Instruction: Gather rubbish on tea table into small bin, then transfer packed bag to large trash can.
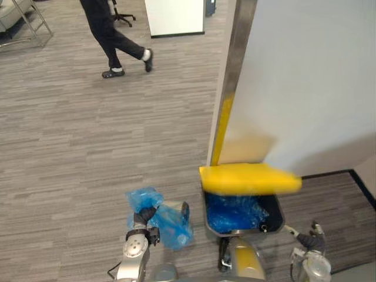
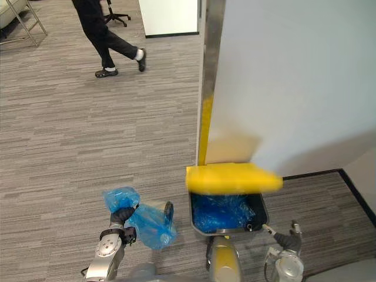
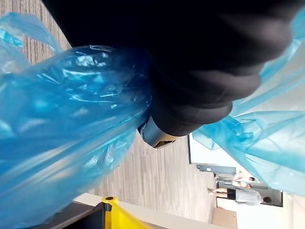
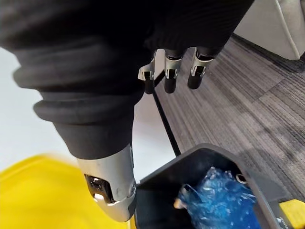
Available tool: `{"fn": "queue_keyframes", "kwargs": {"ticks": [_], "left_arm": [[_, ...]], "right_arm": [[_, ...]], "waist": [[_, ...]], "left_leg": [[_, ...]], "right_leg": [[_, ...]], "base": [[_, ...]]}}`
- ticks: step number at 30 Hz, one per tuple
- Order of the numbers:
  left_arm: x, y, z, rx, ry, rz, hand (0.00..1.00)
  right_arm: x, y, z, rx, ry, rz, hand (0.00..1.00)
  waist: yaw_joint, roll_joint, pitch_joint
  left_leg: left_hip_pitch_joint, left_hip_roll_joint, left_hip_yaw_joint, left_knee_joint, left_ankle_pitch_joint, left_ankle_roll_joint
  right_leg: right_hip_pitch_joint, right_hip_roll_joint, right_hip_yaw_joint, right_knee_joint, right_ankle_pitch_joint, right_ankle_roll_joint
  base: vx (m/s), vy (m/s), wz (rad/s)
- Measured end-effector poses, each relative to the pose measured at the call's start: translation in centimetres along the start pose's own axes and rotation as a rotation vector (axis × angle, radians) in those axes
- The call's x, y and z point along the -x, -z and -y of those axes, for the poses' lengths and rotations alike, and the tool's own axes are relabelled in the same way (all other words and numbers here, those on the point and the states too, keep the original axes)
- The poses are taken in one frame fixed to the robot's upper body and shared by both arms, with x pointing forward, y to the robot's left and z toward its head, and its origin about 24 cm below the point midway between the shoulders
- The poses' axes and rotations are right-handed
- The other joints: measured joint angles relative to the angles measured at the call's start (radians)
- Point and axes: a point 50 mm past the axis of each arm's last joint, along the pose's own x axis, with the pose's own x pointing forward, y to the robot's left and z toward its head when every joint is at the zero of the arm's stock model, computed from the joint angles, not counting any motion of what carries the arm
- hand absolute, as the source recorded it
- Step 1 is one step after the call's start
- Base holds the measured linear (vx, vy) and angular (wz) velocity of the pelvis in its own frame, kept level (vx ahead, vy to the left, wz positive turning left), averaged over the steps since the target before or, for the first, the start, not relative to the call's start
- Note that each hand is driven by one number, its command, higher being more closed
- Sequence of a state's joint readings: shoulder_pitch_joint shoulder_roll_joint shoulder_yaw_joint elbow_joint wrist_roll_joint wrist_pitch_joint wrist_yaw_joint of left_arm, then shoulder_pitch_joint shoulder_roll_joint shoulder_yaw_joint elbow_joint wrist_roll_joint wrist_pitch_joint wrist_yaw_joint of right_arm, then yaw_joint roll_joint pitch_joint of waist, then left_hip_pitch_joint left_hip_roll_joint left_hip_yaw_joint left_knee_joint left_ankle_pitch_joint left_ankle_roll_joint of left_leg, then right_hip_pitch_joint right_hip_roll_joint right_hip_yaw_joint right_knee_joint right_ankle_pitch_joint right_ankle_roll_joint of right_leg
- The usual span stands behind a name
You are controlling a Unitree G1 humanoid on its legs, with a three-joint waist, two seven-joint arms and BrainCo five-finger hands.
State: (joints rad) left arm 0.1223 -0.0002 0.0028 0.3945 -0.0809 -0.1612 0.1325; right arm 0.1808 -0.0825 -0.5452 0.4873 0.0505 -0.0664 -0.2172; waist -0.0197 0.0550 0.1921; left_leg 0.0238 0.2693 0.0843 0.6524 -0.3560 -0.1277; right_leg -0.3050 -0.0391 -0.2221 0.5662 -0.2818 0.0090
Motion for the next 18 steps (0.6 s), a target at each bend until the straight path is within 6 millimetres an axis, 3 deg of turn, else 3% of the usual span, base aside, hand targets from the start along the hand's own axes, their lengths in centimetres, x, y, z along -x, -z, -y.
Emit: {"fn": "queue_keyframes", "kwargs": {"ticks": [4, 9, 10, 11, 13, 16, 18], "left_arm": [[-0.4, -0.5, 0.3, 0.016, 0.0, 0.018, 1.0], [1.1, 1.2, -1.3, -0.016, -0.029, -0.039, 1.0], [1.2, 1.2, -1.3, -0.017, -0.03, -0.036, 1.0], [1.1, 0.9, -1.4, -0.02, -0.028, -0.025, 1.0], [0.9, 0.4, -1.2, -0.022, -0.013, -0.004, 1.0], [0.8, 0.1, -0.7, -0.023, 0.015, 0.011, 1.0], [0.8, 0.0, -0.6, -0.021, 0.017, 0.019, 1.0]], "right_arm": [[0.2, 0.9, 0.6, -0.048, 0.041, -0.041, 0.0], [1.5, 1.5, -4.3, -0.028, -0.137, -0.058, 0.0], [1.8, 0.6, -6.9, -0.001, -0.238, -0.023, 0.0], [2.0, 0.1, -8.2, 0.002, -0.284, -0.008, 0.0], [3.0, -2.5, -12.9, 0.024, -0.463, 0.083, 0.0], [4.1, -6.2, -17.3, 0.023, -0.613, 0.211, 0.0], [4.8, -8.9, -19.5, 0.022, -0.681, 0.299, 0.0]], "waist": [[-0.025, -0.002, -0.009], [-0.021, -0.006, -0.048], [-0.02, 0.003, -0.059], [-0.017, -0.004, -0.057], [0.008, -0.003, -0.06], [0.036, 0.01, -0.063], [0.049, 0.011, -0.062]], "left_leg": [[0.025, -0.002, 0.007, -0.124, 0.017, -0.014], [0.02, -0.008, 0.034, -0.265, 0.017, -0.013], [0.018, -0.013, 0.042, -0.359, 0.002, -0.007], [0.012, -0.017, 0.047, -0.379, 0.008, -0.016], [-0.038, -0.026, 0.024, -0.386, 0.016, -0.007], [-0.087, -0.027, -0.004, -0.412, 0.023, 0.001], [-0.112, -0.024, -0.016, -0.444, 0.079, 0.003]], "right_leg": [[0.006, 0.002, -0.02, -0.052, 0.021, -0.025], [-0.046, -0.003, -0.033, -0.086, 0.058, -0.018], [-0.078, -0.005, -0.053, -0.1, 0.068, 0.0], [-0.093, -0.01, -0.05, -0.1, 0.072, 0.005], [-0.135, -0.011, -0.034, -0.118, 0.105, 0.019], [-0.175, -0.004, -0.039, -0.133, 0.113, 0.019], [-0.202, 0.001, -0.06, -0.146, 0.121, 0.012]], "base": [[0.04, -0.024, 0.16], [-0.12, -0.008, 0.16], [-0.16, -0.013, 0.23], [-0.2, -0.038, 0.2], [-0.17, -0.084, 0.09], [-0.05, -0.121, 0.21], [0.02, -0.123, 0.18]]}}
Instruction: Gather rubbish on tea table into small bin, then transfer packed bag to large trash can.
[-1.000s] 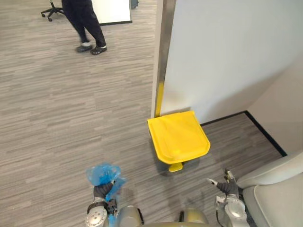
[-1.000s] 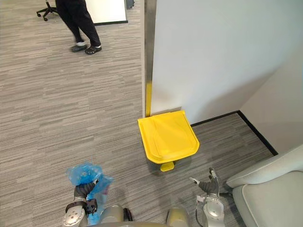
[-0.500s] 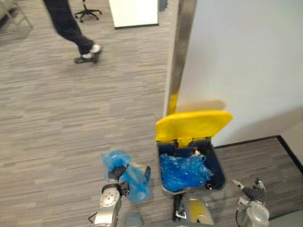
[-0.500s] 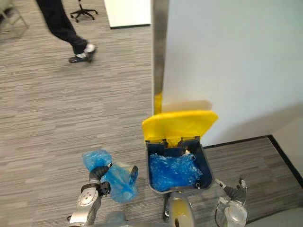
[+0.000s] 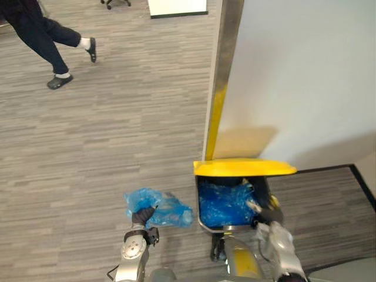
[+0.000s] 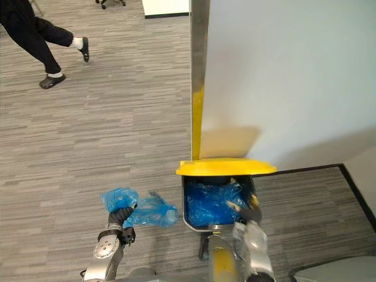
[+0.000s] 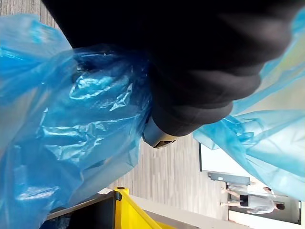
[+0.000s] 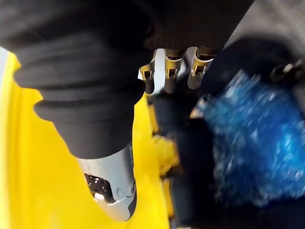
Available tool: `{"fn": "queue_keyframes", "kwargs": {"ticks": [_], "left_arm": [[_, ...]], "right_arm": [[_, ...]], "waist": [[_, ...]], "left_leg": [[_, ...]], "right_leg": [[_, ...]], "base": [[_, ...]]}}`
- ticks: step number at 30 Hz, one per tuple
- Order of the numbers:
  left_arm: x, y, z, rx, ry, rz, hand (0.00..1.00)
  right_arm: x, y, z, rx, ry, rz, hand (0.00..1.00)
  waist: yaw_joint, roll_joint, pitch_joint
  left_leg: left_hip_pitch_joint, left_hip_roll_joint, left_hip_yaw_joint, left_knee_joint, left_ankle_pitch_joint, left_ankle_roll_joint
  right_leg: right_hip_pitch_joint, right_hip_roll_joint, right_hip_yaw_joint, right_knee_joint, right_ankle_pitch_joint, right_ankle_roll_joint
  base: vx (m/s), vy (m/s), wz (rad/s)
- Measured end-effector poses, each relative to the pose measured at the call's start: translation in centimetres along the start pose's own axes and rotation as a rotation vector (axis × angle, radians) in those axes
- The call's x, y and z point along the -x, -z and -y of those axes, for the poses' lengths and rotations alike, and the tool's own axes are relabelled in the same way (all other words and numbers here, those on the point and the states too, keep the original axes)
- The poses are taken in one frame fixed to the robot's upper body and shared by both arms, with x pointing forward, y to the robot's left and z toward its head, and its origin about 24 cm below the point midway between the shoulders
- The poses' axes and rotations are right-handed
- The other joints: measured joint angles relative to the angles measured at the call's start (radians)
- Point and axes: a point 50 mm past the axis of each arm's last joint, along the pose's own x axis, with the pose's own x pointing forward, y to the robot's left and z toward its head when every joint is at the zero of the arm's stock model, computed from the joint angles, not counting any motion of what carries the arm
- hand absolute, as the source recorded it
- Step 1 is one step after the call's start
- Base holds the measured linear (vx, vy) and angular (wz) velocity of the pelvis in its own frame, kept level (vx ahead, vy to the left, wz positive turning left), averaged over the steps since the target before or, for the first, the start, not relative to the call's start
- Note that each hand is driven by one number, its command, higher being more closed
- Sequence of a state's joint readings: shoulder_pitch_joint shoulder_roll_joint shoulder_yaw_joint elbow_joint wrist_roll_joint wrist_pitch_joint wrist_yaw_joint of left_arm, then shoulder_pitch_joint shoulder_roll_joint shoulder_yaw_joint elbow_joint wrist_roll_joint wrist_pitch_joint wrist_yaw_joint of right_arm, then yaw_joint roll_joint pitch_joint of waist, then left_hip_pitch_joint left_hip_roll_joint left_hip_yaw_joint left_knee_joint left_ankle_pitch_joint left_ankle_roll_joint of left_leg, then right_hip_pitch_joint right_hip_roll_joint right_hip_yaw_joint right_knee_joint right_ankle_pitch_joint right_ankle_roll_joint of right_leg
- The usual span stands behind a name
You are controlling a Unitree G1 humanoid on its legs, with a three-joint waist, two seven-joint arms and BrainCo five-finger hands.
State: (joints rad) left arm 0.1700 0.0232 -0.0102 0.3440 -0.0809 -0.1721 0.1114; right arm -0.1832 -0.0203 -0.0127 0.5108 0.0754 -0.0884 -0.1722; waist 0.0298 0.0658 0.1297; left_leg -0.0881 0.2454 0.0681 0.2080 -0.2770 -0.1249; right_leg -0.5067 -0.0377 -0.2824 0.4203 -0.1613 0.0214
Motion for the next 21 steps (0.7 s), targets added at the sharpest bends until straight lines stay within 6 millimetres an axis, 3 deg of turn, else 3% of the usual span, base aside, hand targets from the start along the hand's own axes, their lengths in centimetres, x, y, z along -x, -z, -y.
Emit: {"fn": "queue_keyframes", "kwargs": {"ticks": [2, 6, 10, 12, 15, 17, 21], "left_arm": [[-0.4, -0.5, 0.6, 0.002, 0.02, 0.019, 1.0], [-1.0, -1.9, 1.7, 0.016, 0.061, 0.081, 1.0], [-1.7, -3.9, 1.7, 0.022, 0.083, 0.172, 1.0], [-2.0, -4.3, 1.7, 0.0, 0.107, 0.185, 1.0], [-2.0, -4.6, 2.3, -0.003, 0.15, 0.199, 1.0], [-2.1, -5.2, 3.4, 0.006, 0.198, 0.223, 1.0], [-2.4, -8.7, 7.1, 0.022, 0.374, 0.345, 1.0]], "right_arm": [[-1.8, -3.9, -1.2, 0.039, -0.053, 0.128, 0.0], [-4.1, -8.9, -0.2, 0.11, -0.037, 0.257, 0.0], [-6.1, -13.6, 1.7, 0.231, 0.019, 0.349, 0.0], [-6.3, -14.6, 1.7, 0.264, 0.014, 0.376, 0.0], [-6.5, -16.3, 1.4, 0.279, 0.006, 0.415, 0.0], [-6.7, -17.0, 1.3, 0.318, -0.01, 0.43, 0.0], [-7.1, -18.5, 1.4, 0.358, -0.004, 0.447, 0.0]], "waist": [[0.018, 0.001, 0.002], [0.035, -0.004, 0.019], [0.037, -0.009, 0.083], [0.035, -0.011, 0.106], [0.027, -0.007, 0.119], [0.02, -0.006, 0.128], [-0.018, -0.006, 0.178]], "left_leg": [[-0.07, 0.011, -0.01, 0.025, 0.069, -0.07], [-0.077, 0.015, -0.013, -0.015, 0.102, -0.091], [-0.139, 0.011, -0.013, 0.097, 0.05, -0.088], [-0.152, 0.007, -0.014, 0.102, 0.036, -0.081], [-0.15, -0.009, -0.032, 0.083, 0.039, -0.082], [-0.158, -0.008, -0.035, 0.095, 0.04, -0.083], [-0.148, -0.012, -0.039, 0.118, 0.035, -0.076]], "right_leg": [[-0.034, 0.0, -0.027, -0.002, 0.005, -0.019], [-0.041, -0.013, -0.06, 0.001, 0.019, -0.04], [-0.052, -0.016, -0.045, -0.011, 0.027, -0.025], [-0.059, -0.003, -0.013, -0.024, 0.046, 0.003], [-0.058, 0.017, 0.018, -0.078, 0.082, 0.0], [-0.054, 0.023, 0.02, -0.085, 0.094, -0.011], [-0.023, 0.018, 0.017, -0.095, 0.111, -0.029]], "base": [[0.02, -0.105, 0.26], [0.02, -0.042, 0.32], [-0.13, 0.051, -0.07], [-0.14, 0.05, -0.08], [-0.03, 0.034, -0.11], [0.03, 0.03, -0.12], [0.02, 0.046, 0.03]]}}
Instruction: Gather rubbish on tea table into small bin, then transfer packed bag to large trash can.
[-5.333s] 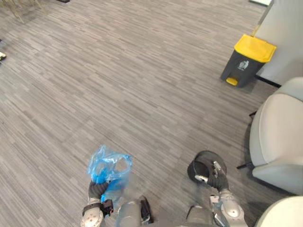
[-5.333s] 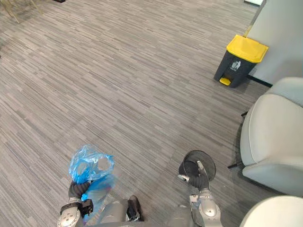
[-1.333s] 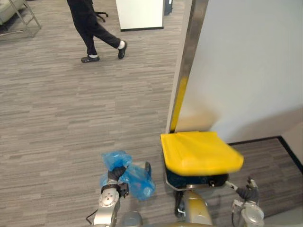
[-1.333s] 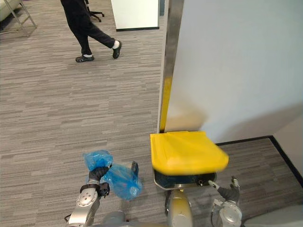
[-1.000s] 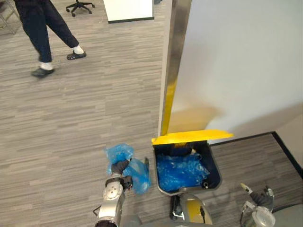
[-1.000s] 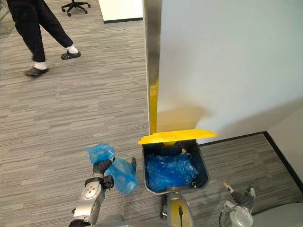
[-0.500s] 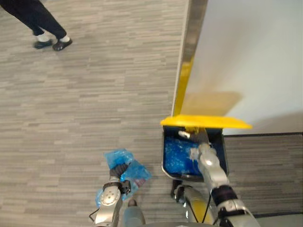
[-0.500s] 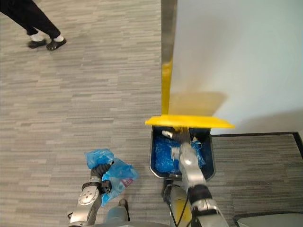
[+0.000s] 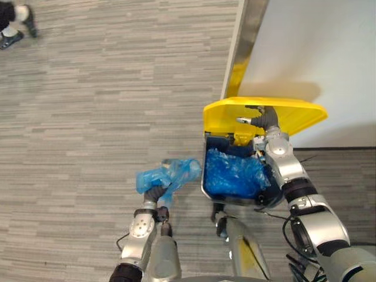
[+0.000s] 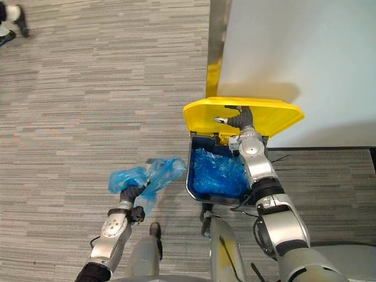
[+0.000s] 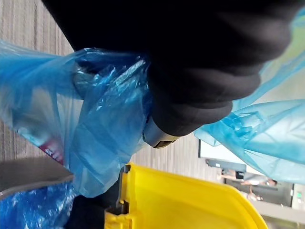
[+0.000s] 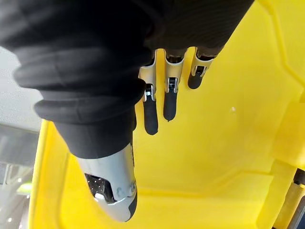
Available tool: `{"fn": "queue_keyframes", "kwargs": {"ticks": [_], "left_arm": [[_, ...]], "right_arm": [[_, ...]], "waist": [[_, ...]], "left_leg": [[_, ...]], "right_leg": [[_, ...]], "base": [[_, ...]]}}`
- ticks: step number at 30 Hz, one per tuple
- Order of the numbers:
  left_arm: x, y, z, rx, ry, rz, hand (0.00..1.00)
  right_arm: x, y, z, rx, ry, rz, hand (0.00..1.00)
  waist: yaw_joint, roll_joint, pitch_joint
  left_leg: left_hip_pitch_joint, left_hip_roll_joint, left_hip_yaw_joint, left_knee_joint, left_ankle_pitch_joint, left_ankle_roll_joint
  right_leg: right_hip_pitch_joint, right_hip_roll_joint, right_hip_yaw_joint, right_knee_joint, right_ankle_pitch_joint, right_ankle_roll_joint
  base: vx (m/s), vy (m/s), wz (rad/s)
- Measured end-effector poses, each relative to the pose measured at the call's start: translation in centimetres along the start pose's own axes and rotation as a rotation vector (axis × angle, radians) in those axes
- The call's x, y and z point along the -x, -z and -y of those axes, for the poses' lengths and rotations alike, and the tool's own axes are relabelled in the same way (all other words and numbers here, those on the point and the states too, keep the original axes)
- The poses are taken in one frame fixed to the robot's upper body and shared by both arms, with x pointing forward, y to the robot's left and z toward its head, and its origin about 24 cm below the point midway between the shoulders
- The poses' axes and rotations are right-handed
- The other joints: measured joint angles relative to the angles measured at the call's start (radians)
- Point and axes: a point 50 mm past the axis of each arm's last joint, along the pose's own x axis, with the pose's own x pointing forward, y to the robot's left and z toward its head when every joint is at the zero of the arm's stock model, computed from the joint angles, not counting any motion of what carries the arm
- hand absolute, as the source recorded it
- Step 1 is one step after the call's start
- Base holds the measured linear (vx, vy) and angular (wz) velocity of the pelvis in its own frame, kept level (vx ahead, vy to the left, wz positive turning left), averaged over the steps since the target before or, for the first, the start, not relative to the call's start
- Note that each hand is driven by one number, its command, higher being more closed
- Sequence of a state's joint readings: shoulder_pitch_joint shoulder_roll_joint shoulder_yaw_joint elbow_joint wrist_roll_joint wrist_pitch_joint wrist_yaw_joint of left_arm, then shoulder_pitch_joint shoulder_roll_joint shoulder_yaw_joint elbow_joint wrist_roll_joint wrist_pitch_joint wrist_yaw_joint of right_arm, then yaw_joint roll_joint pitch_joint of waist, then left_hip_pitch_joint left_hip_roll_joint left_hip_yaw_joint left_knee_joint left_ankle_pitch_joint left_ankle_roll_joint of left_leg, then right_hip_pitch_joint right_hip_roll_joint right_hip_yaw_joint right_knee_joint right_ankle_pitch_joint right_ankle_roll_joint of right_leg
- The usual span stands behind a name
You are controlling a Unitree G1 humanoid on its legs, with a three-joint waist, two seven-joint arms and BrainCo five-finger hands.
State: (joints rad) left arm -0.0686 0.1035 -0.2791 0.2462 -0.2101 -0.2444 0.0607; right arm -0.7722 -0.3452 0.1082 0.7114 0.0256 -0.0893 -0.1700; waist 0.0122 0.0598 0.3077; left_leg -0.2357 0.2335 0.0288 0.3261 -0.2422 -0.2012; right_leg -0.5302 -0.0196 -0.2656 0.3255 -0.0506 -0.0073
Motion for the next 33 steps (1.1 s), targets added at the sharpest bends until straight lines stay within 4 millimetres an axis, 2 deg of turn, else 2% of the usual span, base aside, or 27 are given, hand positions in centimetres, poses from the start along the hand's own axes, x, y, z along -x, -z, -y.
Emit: {"fn": "queue_keyframes", "kwargs": {"ticks": [1, 3, 5, 8, 11, 12, 14, 20, 24, 25, 28, 31, 33], "left_arm": [[-0.8, -1.0, 1.4, 0.011, 0.067, 0.042, 1.0], [-1.9, -2.3, 2.9, 0.003, 0.142, 0.091, 1.0], [-3.2, -4.1, 4.9, -0.017, 0.233, 0.16, 1.0], [-4.0, -5.6, 6.7, -0.032, 0.305, 0.218, 1.0], [-5.5, -8.5, 9.2, -0.066, 0.383, 0.318, 1.0], [-6.4, -10.0, 10.5, -0.078, 0.407, 0.361, 1.0], [-7.1, -10.7, 11.7, -0.084, 0.416, 0.378, 1.0], [-8.5, -9.1, 13.4, -0.132, 0.422, 0.273, 1.0], [-9.6, -10.5, 15.8, -0.153, 0.455, 0.28, 1.0], [-9.9, -10.8, 15.7, -0.184, 0.447, 0.285, 0.0], [-10.9, -10.6, 14.3, -0.22, 0.37, 0.263, 0.0], [-12.5, -9.7, 10.8, -0.221, 0.199, 0.167, 0.0], [-12.9, -9.0, 9.3, -0.25, 0.128, 0.114, 0.0]], "right_arm": [[-0.3, -0.2, 0.3, 0.034, -0.005, 0.0, 0.0], [-0.5, -0.5, 0.9, 0.06, 0.003, 0.009, 0.0], [-1.0, -1.4, 1.1, 0.079, 0.007, 0.03, 0.0], [-1.3, -2.2, 1.0, 0.089, 0.003, 0.054, 0.0], [-2.2, -4.5, 0.9, 0.106, -0.002, 0.108, 0.0], [-2.8, -5.9, 0.9, 0.107, 0.0, 0.14, 0.0], [-3.1, -6.9, 1.0, 0.104, 0.004, 0.166, 0.0], [-3.7, -9.8, 1.1, 0.098, 0.014, 0.237, 0.0], [-3.8, -13.2, 1.5, 0.075, 0.032, 0.345, 0.0], [-3.5, -14.0, 1.4, 0.06, 0.027, 0.381, 0.0], [-2.9, -15.9, 1.0, 0.025, 0.012, 0.464, 0.0], [-2.3, -19.0, 0.3, 0.024, -0.014, 0.569, 0.0], [-2.0, -19.7, 0.0, 0.026, -0.025, 0.601, 0.0]], "waist": [[-0.002, -0.001, 0.009], [-0.002, 0.0, 0.018], [-0.017, -0.001, 0.038], [-0.034, -0.002, 0.055], [-0.051, -0.002, 0.091], [-0.055, -0.002, 0.115], [-0.062, -0.003, 0.13], [-0.086, -0.004, 0.162], [-0.091, -0.004, 0.163], [-0.095, -0.004, 0.17], [-0.109, -0.005, 0.194], [-0.11, -0.005, 0.198], [-0.108, -0.008, 0.206]], "left_leg": [[0.002, -0.003, 0.002, 0.008, -0.005, 0.008], [-0.003, -0.006, 0.002, 0.016, -0.008, 0.013], [-0.013, -0.008, 0.004, 0.036, -0.016, 0.017], [-0.011, -0.009, 0.015, 0.042, -0.02, 0.02], [-0.013, -0.012, 0.041, 0.058, -0.03, 0.028], [-0.012, -0.014, 0.062, 0.069, -0.037, 0.03], [-0.017, -0.015, 0.081, 0.084, -0.047, 0.036], [-0.042, -0.011, 0.124, 0.128, -0.075, 0.044], [-0.132, -0.003, 0.148, 0.183, -0.091, 0.051], [-0.157, 0.011, 0.152, 0.214, -0.103, 0.049], [-0.206, 0.031, 0.164, 0.258, -0.129, 0.05], [-0.276, 0.044, 0.178, 0.303, -0.144, 0.054], [-0.297, 0.054, 0.184, 0.319, -0.15, 0.051]], "right_leg": [[0.005, 0.0, 0.006, -0.006, 0.0, 0.003], [0.009, 0.0, 0.01, -0.017, 0.008, 0.01], [0.01, 0.0, 0.016, -0.023, 0.016, 0.021], [0.009, 0.001, 0.025, -0.026, 0.021, 0.023], [0.002, 0.005, 0.048, -0.031, 0.034, 0.021], [-0.004, 0.008, 0.07, -0.031, 0.043, 0.024], [-0.019, 0.012, 0.088, -0.025, 0.048, 0.026], [-0.062, 0.021, 0.127, -0.007, 0.052, 0.026], [-0.146, 0.022, 0.142, -0.012, 0.076, 0.029], [-0.162, 0.03, 0.144, -0.012, 0.08, 0.029], [-0.198, 0.043, 0.152, 0.003, 0.082, 0.026], [-0.271, 0.053, 0.162, 0.007, 0.095, 0.017], [-0.291, 0.056, 0.158, 0.016, 0.096, 0.016]], "base": [[-0.02, 0.056, -0.03], [-0.03, 0.047, -0.04], [-0.04, 0.051, -0.05], [0.0, 0.021, -0.09], [-0.01, 0.023, -0.26], [-0.02, 0.037, -0.35], [-0.01, 0.035, -0.38], [0.02, 0.011, -0.22], [0.01, -0.004, -0.17], [0.04, 0.004, -0.2], [0.0, 0.004, -0.21], [0.04, -0.005, -0.22], [0.04, -0.005, -0.09]]}}
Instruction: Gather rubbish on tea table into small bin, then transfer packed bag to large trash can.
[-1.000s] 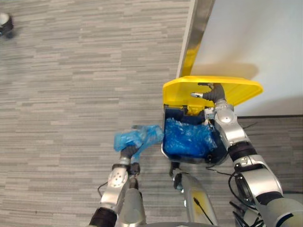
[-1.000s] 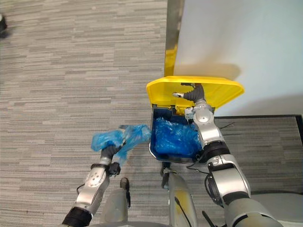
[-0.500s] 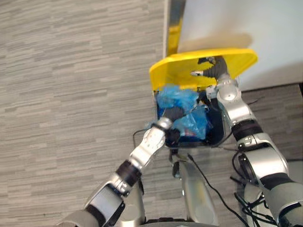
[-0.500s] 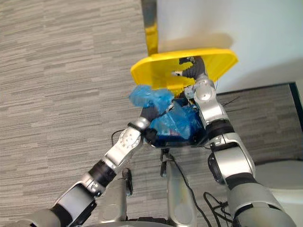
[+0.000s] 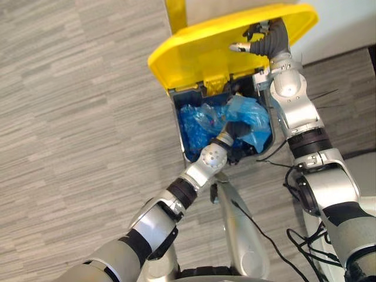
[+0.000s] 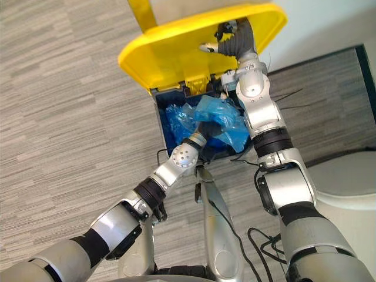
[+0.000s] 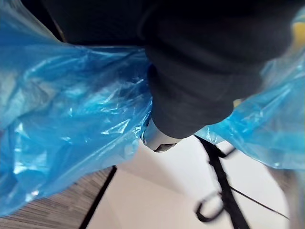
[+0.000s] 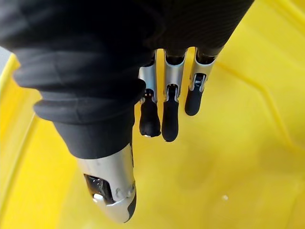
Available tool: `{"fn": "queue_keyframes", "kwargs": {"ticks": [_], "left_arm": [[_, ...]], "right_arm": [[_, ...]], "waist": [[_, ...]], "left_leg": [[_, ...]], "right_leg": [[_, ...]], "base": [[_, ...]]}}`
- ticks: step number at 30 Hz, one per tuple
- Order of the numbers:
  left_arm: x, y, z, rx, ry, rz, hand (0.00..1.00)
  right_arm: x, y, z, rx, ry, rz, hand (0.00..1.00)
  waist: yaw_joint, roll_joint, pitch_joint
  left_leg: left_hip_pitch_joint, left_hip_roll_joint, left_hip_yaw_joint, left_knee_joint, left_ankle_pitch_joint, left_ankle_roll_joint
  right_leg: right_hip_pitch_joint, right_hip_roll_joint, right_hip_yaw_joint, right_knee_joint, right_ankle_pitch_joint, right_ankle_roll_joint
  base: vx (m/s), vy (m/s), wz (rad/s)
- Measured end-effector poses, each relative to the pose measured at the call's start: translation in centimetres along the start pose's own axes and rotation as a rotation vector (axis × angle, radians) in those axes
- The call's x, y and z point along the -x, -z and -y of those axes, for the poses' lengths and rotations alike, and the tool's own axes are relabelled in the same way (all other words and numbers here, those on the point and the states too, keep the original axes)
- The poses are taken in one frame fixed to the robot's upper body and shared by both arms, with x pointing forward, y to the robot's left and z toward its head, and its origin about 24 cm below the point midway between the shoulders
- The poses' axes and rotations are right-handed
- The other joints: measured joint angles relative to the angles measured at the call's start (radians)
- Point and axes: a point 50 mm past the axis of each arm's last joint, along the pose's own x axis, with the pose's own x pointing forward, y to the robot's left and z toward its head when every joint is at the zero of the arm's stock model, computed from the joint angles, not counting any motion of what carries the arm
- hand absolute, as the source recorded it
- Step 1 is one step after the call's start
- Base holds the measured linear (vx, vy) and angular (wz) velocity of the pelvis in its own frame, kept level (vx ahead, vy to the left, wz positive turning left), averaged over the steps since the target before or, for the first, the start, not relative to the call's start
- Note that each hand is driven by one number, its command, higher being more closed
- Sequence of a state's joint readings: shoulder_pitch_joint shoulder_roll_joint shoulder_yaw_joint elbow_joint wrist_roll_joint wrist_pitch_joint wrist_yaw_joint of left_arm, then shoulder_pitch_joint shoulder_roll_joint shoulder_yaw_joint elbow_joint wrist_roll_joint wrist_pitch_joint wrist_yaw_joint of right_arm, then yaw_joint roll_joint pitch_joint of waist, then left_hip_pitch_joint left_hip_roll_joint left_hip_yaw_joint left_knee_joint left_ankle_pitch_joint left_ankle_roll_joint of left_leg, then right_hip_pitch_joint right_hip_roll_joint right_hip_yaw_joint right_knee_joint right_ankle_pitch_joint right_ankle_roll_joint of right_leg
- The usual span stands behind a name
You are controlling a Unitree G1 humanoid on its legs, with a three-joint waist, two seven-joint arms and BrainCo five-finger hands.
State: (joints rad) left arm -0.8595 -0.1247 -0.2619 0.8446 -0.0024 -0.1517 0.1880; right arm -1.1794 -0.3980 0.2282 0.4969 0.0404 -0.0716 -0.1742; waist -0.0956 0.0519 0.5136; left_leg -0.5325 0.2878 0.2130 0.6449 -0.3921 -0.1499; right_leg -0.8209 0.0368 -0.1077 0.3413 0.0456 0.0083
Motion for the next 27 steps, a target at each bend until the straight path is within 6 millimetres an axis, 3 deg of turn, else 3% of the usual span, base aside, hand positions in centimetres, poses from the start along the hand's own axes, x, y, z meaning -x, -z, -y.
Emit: {"fn": "queue_keyframes", "kwargs": {"ticks": [3, 8, 15, 18, 20, 23, 24, 26, 27], "left_arm": [[-0.1, 0.7, -1.4, -0.073, -0.079, -0.047, 0.0], [-0.2, 0.5, -2.0, -0.157, -0.112, -0.042, 0.0], [0.3, 0.6, -1.5, -0.238, -0.091, -0.02, 0.0], [0.7, 0.7, -0.8, -0.268, -0.063, -0.003, 0.0], [1.4, 1.0, -0.4, -0.261, -0.052, 0.008, 0.0], [3.0, 2.2, -0.5, -0.222, -0.053, 0.01, 0.0], [3.4, 2.6, -0.9, -0.21, -0.063, 0.009, 0.0], [5.5, 4.9, -2.6, -0.17, -0.101, -0.039, 0.0], [6.3, 5.8, -3.3, -0.158, -0.114, -0.064, 0.0]], "right_arm": [[0.1, -0.7, -1.3, -0.029, -0.032, 0.028, 0.0], [0.3, -1.2, -1.9, -0.053, -0.04, 0.06, 0.0], [4.4, 1.9, -3.2, -0.112, -0.052, -0.018, 0.0], [6.2, 3.4, -2.7, -0.126, -0.024, -0.068, 0.0], [8.8, 5.7, -2.3, -0.144, 0.011, -0.157, 0.0], [13.5, 8.9, -2.2, -0.157, 0.058, -0.308, 0.0], [14.5, 9.3, -2.3, -0.163, 0.064, -0.335, 0.0], [18.7, 10.8, -2.5, -0.188, 0.096, -0.444, 0.0], [19.8, 11.2, -2.6, -0.195, 0.1, -0.477, 0.0]], "waist": [[-0.001, -0.001, 0.002], [0.002, -0.001, 0.002], [0.008, -0.012, -0.004], [0.033, -0.019, -0.007], [0.042, -0.025, -0.01], [0.058, -0.071, -0.048], [0.058, -0.083, -0.055], [0.07, -0.104, -0.069], [0.078, -0.109, -0.072]], "left_leg": [[-0.011, 0.009, 0.02, 0.023, -0.002, 0.003], [-0.012, 0.003, 0.03, 0.015, -0.002, 0.005], [0.065, -0.01, 0.023, -0.022, 0.001, 0.001], [0.106, -0.011, 0.02, -0.033, 0.002, 0.0], [0.142, -0.017, 0.002, -0.055, 0.016, 0.0], [0.17, -0.025, -0.022, -0.037, 0.02, -0.007], [0.175, -0.025, -0.027, -0.029, 0.02, -0.007], [0.22, -0.031, -0.042, 0.004, 0.019, -0.005], [0.243, -0.034, -0.041, 0.005, 0.019, -0.004]], "right_leg": [[-0.01, -0.003, -0.001, 0.005, 0.0, -0.002], [-0.007, -0.028, -0.004, 0.009, 0.007, -0.011], [0.079, -0.057, -0.026, 0.009, -0.003, 0.002], [0.115, -0.06, -0.032, 0.009, -0.009, 0.003], [0.165, -0.079, -0.059, 0.02, -0.03, 0.013], [0.197, -0.112, -0.092, 0.09, -0.081, 0.014], [0.207, -0.118, -0.1, 0.098, -0.087, 0.01], [0.28, -0.128, -0.117, 0.111, -0.101, 0.008], [0.301, -0.129, -0.113, 0.11, -0.102, 0.009]], "base": [[0.05, 0.009, 0.01], [0.01, 0.039, 0.13], [0.03, 0.047, 0.15], [0.06, 0.028, 0.1], [0.04, 0.027, 0.39], [0.03, 0.013, 0.46], [0.01, 0.025, 0.5], [-0.03, 0.06, 0.35], [-0.06, 0.097, 0.11]]}}
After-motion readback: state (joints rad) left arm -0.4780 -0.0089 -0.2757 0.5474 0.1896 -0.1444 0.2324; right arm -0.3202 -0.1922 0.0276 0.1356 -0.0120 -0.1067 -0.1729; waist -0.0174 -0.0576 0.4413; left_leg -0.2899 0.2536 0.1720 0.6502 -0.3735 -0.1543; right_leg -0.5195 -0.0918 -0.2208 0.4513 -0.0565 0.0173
